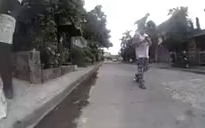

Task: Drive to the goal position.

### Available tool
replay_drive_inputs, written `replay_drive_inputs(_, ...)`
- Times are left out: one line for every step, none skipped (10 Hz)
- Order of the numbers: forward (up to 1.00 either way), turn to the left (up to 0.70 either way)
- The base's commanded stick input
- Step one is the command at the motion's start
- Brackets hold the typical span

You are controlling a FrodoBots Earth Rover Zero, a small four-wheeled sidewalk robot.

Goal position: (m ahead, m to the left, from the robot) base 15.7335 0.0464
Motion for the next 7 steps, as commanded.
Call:
replay_drive_inputs(0.50,0.00)
replay_drive_inputs(0.50,0.00)
replay_drive_inputs(0.50,0.00)
replay_drive_inputs(0.50,-0.06)
replay_drive_inputs(0.50,-0.17)
replay_drive_inputs(0.50,-0.18)
replay_drive_inputs(0.50,-0.17)
